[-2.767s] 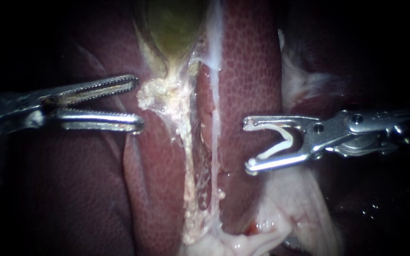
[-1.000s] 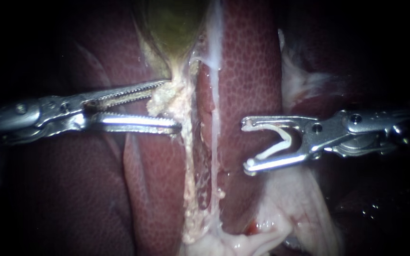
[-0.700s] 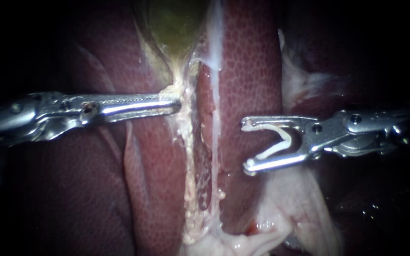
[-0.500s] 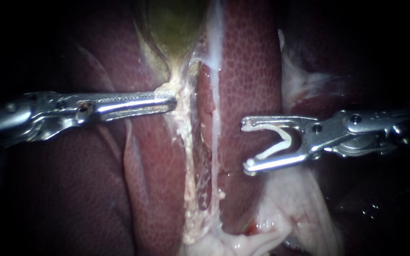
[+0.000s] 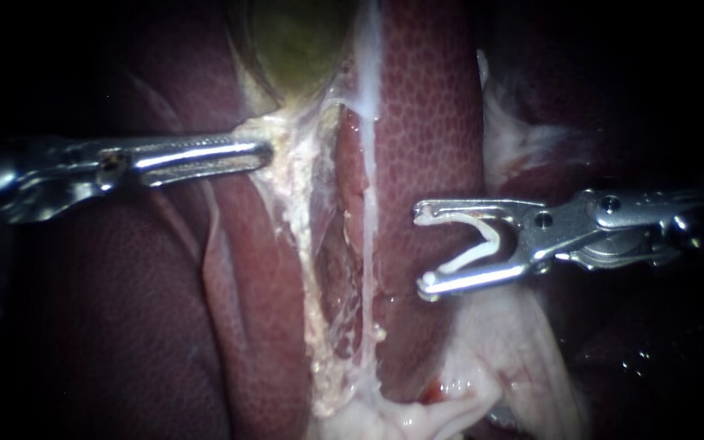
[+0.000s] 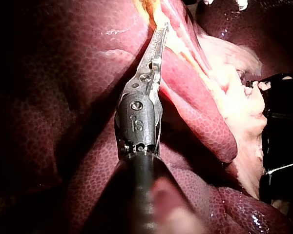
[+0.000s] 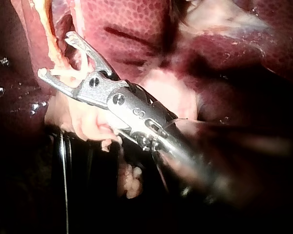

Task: Grabbing gallbladder

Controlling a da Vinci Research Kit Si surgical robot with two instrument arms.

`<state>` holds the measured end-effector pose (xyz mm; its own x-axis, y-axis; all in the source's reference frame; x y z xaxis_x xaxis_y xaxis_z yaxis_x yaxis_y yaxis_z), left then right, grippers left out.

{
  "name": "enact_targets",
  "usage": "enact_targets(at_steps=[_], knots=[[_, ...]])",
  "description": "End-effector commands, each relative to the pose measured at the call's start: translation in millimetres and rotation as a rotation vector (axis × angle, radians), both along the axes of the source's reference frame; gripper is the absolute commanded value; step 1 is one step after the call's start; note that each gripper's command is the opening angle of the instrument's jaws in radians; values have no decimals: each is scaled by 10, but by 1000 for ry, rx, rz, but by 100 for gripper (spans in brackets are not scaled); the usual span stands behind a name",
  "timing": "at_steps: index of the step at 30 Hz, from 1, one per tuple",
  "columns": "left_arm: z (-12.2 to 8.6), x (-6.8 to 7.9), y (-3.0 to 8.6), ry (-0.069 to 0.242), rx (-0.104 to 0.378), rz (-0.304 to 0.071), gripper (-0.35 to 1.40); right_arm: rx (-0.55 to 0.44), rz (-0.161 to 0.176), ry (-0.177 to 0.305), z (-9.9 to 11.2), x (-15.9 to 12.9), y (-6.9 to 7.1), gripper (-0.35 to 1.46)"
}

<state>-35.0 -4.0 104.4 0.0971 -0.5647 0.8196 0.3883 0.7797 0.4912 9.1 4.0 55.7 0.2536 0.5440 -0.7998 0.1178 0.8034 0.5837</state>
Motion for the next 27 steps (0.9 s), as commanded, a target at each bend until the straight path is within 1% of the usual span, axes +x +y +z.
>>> enact_targets(at_steps=[1, 5, 7, 27], knots=[[-3, 3, 3, -5, 0, -7, -35, 0, 0, 0, 0, 0, 0, 58], [-16, 15, 12, -13, 4, -26, -35, 0, -1, 0, 0, -1, 0, 58], [-20, 18, 13, -14, 6, -31, -35, 0, 0, 0, 0, -1, 0, 58], [-19, 19, 11, -9, 4, -37, -35, 0, 0, 0, 1, -1, 1, 58]])
